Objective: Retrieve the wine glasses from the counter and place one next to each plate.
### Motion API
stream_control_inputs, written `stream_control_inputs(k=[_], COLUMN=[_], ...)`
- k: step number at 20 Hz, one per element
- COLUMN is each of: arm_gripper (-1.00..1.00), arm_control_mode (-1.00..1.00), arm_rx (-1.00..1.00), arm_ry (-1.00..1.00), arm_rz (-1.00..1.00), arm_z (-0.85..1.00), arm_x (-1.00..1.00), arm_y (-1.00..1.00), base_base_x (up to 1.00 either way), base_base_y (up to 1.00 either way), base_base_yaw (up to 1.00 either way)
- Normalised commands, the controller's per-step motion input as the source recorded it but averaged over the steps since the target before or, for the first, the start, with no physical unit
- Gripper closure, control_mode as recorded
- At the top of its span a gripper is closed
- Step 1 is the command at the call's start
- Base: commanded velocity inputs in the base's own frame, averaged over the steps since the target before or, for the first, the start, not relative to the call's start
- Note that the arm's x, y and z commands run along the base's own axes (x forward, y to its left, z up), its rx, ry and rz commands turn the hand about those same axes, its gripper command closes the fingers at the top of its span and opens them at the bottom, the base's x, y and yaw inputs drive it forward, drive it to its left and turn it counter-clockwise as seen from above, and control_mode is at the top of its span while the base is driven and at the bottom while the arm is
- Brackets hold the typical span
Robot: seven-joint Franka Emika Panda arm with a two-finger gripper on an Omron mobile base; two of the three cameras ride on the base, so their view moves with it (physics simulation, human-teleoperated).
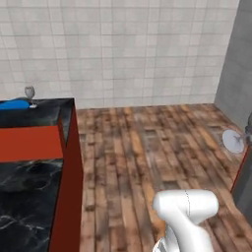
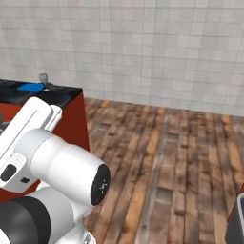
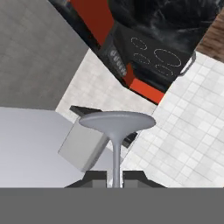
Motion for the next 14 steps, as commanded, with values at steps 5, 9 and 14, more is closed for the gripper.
stream_control_inputs(k=[5,9,14], arm_gripper=[1.0,1.0,1.0], arm_control_mode=[1.0,1.0,1.0], arm_rx=[0.0,0.0,0.0], arm_ry=[0.0,0.0,0.0], arm_rz=[0.0,0.0,0.0], arm_z=[0.0,0.0,0.0], arm_x=[0.0,0.0,0.0], arm_y=[0.0,0.0,0.0], base_base_x=[1.0,1.0,1.0], base_base_y=[0.0,0.0,-0.21], base_base_yaw=[0.14,0.16,0.21])
